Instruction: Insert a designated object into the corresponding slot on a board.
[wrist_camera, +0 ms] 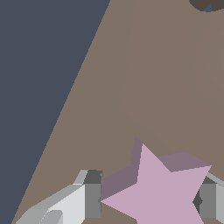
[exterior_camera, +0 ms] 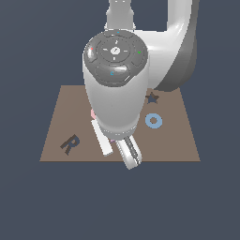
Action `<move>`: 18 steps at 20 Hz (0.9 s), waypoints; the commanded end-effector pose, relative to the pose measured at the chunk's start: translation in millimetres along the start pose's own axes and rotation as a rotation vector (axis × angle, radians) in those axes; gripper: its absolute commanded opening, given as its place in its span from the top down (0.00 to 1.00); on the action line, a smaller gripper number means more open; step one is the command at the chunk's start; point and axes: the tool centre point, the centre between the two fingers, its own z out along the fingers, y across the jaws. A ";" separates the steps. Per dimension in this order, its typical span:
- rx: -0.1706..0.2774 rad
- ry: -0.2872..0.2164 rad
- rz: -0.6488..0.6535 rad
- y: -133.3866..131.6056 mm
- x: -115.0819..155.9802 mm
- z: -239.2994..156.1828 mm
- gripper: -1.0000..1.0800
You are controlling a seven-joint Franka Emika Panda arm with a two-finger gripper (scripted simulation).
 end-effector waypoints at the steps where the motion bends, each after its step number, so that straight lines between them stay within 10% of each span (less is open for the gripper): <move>1: 0.000 0.000 -0.033 -3.0 -2.5 -0.3 1.00; 18: 0.001 0.001 -0.572 -35.1 -51.7 -2.2 1.00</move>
